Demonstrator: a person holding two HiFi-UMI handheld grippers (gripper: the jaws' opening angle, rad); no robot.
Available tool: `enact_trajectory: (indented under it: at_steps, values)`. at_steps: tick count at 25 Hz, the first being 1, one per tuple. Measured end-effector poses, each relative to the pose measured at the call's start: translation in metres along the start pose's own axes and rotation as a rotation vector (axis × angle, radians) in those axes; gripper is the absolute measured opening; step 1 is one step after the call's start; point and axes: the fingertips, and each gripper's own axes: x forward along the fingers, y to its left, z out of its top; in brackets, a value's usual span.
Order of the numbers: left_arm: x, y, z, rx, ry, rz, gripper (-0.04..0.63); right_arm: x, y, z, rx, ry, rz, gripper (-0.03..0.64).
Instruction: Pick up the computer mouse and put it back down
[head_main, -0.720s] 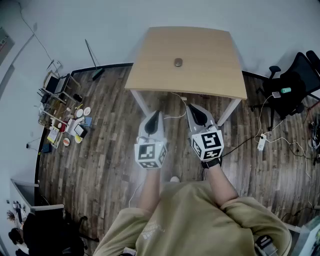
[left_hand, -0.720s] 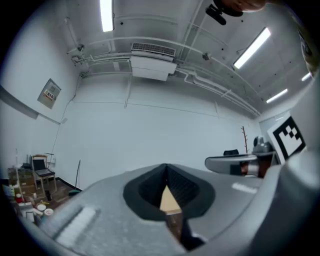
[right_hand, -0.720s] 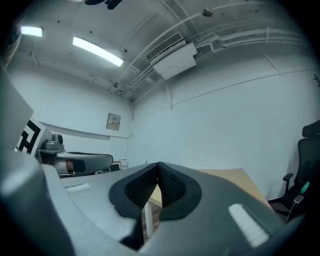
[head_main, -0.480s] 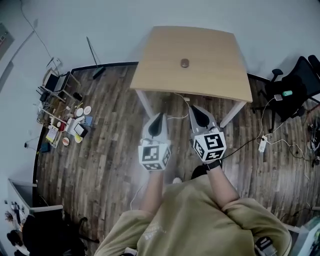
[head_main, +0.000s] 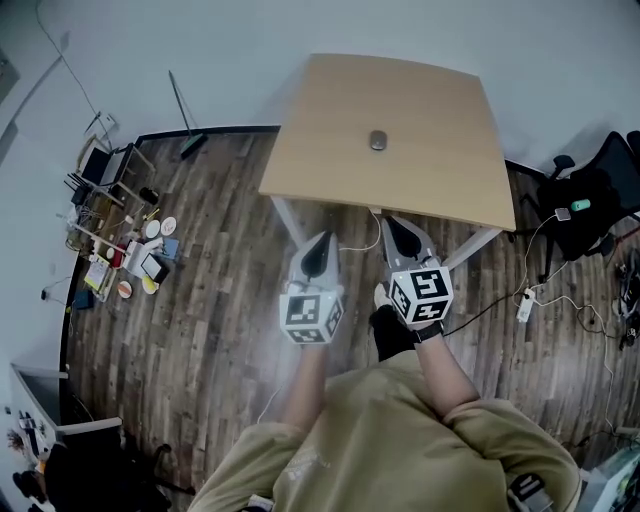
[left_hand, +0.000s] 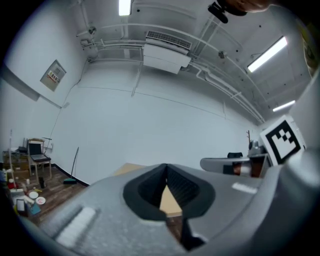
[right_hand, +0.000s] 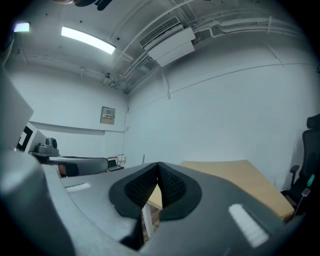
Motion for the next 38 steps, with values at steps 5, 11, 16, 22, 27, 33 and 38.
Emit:
enact_trajectory:
  at_steps: [5, 11, 16, 22, 27, 33, 38]
  values:
    - [0.111, 0.030, 0.002, 0.032, 0.017, 0.006, 0.002, 0.096, -0.064, 0.003, 0.027, -0.003, 0.029, 0.006]
    - [0.254, 0.047, 0.015, 0.053, 0.010, -0.010, 0.003, 0.194, -0.164, 0.010, 0.071, 0.031, 0.036, 0.006]
    - [0.343, 0.058, -0.002, 0.027, 0.044, -0.025, 0.003, 0.254, -0.250, -0.006, 0.116, 0.098, 0.003, 0.006]
    - [0.411, 0.084, -0.051, 0.003, 0.180, -0.043, 0.002, 0.302, -0.312, -0.069, 0.195, 0.254, -0.073, 0.008]
    - [0.461, 0.108, -0.090, -0.001, 0.248, -0.075, 0.002, 0.348, -0.326, -0.124, 0.215, 0.386, -0.079, 0.009]
    - [0.519, 0.138, -0.132, -0.021, 0.335, -0.124, 0.002, 0.405, -0.340, -0.188, 0.257, 0.555, -0.096, 0.053]
    - [0.555, 0.161, -0.154, -0.039, 0.390, -0.160, 0.002, 0.442, -0.348, -0.241, 0.320, 0.682, -0.123, 0.141]
